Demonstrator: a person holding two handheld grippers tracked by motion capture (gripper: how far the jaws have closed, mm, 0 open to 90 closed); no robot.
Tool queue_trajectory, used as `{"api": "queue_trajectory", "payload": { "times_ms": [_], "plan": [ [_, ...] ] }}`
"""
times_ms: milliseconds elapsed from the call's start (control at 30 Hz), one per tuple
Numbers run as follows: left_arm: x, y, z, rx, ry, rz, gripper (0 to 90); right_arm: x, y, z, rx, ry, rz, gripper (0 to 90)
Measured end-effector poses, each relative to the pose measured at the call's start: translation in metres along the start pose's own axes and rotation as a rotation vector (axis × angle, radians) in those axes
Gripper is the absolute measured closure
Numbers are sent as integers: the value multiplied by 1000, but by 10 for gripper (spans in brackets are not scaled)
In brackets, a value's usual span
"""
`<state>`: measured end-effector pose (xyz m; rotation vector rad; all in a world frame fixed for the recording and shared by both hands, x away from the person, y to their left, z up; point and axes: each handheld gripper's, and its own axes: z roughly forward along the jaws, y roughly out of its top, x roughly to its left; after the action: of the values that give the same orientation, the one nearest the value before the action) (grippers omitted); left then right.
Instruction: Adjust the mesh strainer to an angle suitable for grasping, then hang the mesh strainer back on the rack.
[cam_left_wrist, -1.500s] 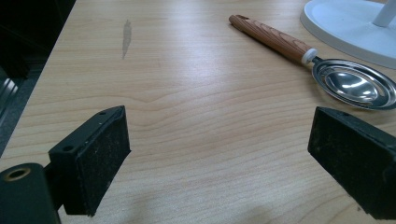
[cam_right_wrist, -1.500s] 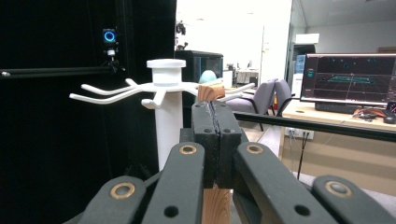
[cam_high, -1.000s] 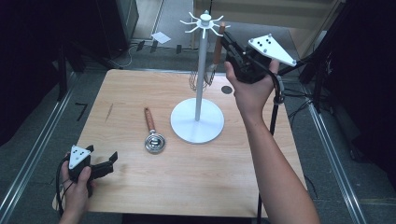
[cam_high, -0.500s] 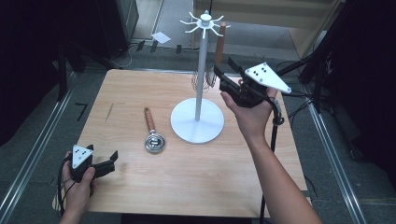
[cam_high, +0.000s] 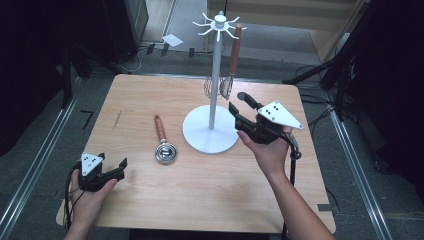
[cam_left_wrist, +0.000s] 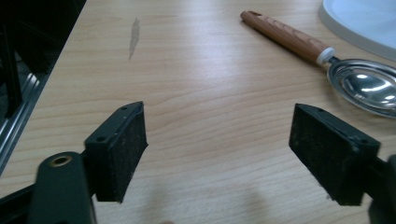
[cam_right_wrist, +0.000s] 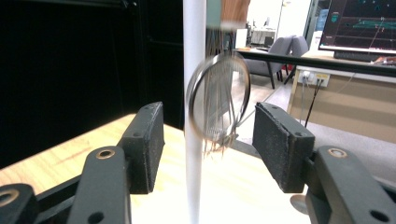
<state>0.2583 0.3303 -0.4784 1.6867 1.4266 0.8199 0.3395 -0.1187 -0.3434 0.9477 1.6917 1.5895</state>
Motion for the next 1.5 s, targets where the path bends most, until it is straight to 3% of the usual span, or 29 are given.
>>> {"api": "queue_trajectory", "payload": {
  "times_ms": [367, 533, 667, 833, 1000, 1100, 1233, 1333, 1500],
  "plan": [
    [-22, 16, 7, -47, -86, 11, 460, 1, -43, -11, 57, 2, 19, 449],
    [-29, 23, 18, -16, -133, 14, 573, 4, -54, -11, 74, 3, 30, 449],
    [-32, 28, 29, 34, -205, -14, 607, 4, -61, -12, 87, 3, 42, 449],
    [-39, 32, 44, 55, -193, -6, 576, 2, -70, -14, 95, -5, 51, 449],
    [-42, 34, 59, 68, -172, -29, 553, 0, -79, -15, 101, -9, 42, 450],
    [-46, 34, 66, 95, -163, -13, 526, -1, -85, -17, 104, -16, 32, 452],
    [-56, 36, 75, 124, -160, -4, 498, -7, -95, -20, 121, 9, 59, 448],
    [-62, 37, 81, 146, -159, 19, 485, -10, -103, -21, 167, 26, 38, 417],
    [-68, 38, 87, 171, -155, 28, 471, -8, -111, -26, 165, 30, 27, 386]
  ]
}}
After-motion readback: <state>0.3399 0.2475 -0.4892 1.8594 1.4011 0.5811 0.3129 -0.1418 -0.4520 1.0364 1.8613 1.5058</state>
